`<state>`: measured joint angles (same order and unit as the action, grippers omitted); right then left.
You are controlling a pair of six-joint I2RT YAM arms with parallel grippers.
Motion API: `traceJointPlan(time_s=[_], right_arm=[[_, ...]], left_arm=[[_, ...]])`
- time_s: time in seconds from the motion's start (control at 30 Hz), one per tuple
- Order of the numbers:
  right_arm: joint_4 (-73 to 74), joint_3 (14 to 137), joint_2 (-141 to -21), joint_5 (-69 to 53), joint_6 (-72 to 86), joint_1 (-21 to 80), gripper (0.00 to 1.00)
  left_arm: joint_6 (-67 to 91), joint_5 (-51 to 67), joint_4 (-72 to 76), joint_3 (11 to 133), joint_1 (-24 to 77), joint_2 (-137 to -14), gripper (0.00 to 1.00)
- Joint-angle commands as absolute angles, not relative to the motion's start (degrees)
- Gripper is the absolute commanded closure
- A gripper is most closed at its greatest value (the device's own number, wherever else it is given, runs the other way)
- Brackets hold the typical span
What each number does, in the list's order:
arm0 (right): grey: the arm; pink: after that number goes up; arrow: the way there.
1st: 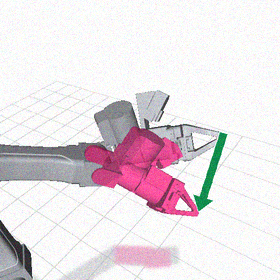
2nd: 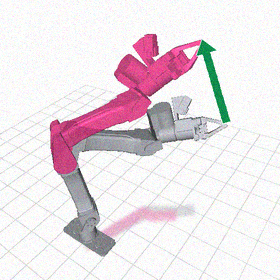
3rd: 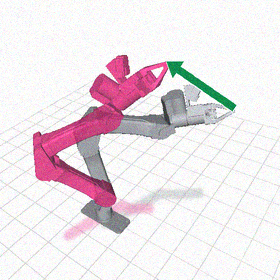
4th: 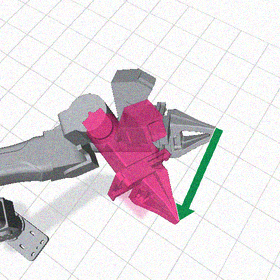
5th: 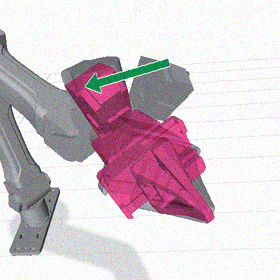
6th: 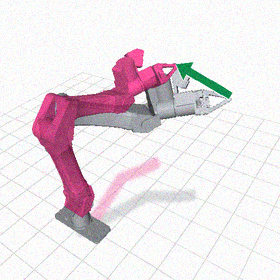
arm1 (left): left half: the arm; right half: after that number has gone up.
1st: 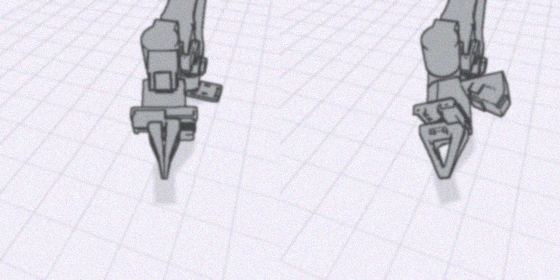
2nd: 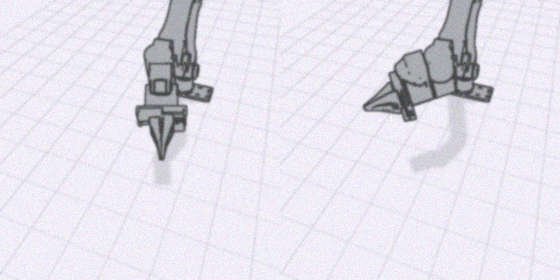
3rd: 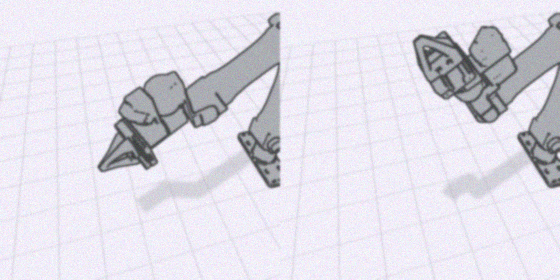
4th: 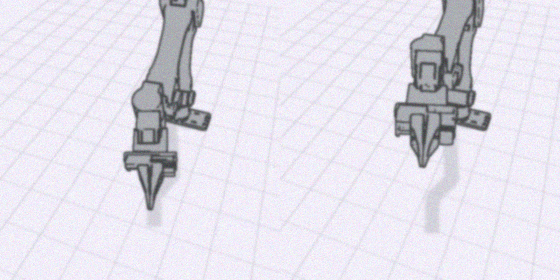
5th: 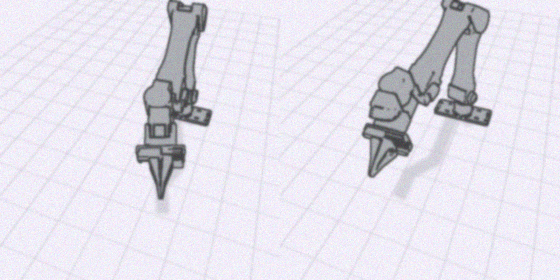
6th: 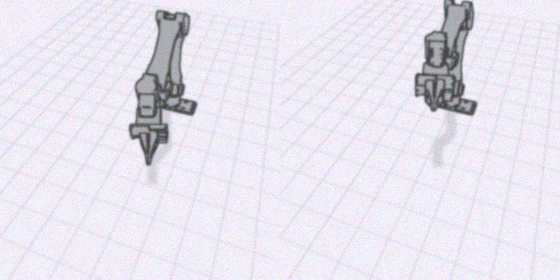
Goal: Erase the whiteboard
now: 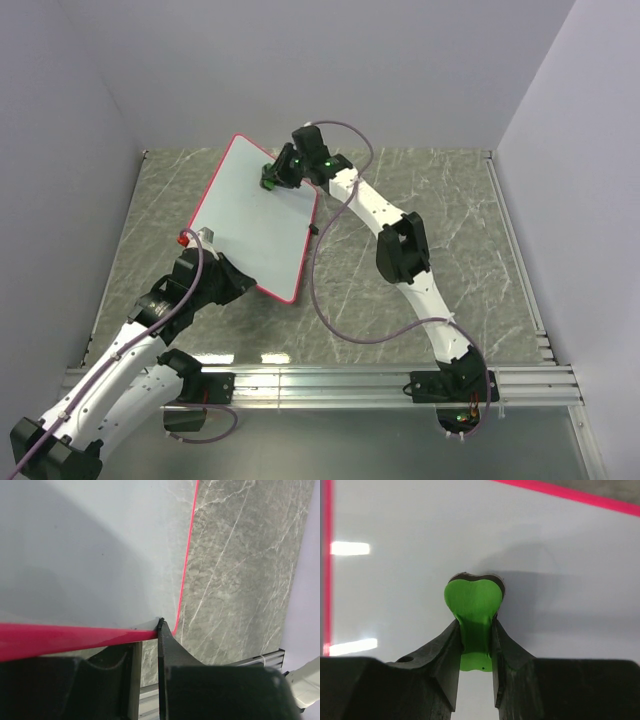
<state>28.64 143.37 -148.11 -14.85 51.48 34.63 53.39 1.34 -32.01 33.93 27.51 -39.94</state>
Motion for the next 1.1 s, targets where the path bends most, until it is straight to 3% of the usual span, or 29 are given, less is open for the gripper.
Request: traceJointPlan(time_s=[0.0,0.3,0.77,1.07], right_arm=[[20.13,145.37,-149.32,-20.48,58.79,39.98,1.0],[16.7,144.23,-149.15,-21.89,59.5,42.89,1.0],[36.99,135.35,-144.76,-10.29,47.47,35.77,1.0],[39.91,138.34,-146.87,-13.79,47.28,37.08,1.0]], left_arm=[[45.26,19.42,-42.54,32.17,31.38,-40.87,0.99],[45.17,19.16,-42.19,32.34,31.64,-40.78,0.99],[44.21,18.9,-42.98,32.96,31.73,-41.48,0.99],[43.16,19.86,-42.71,33.05,31.73,-42.27,0.99]])
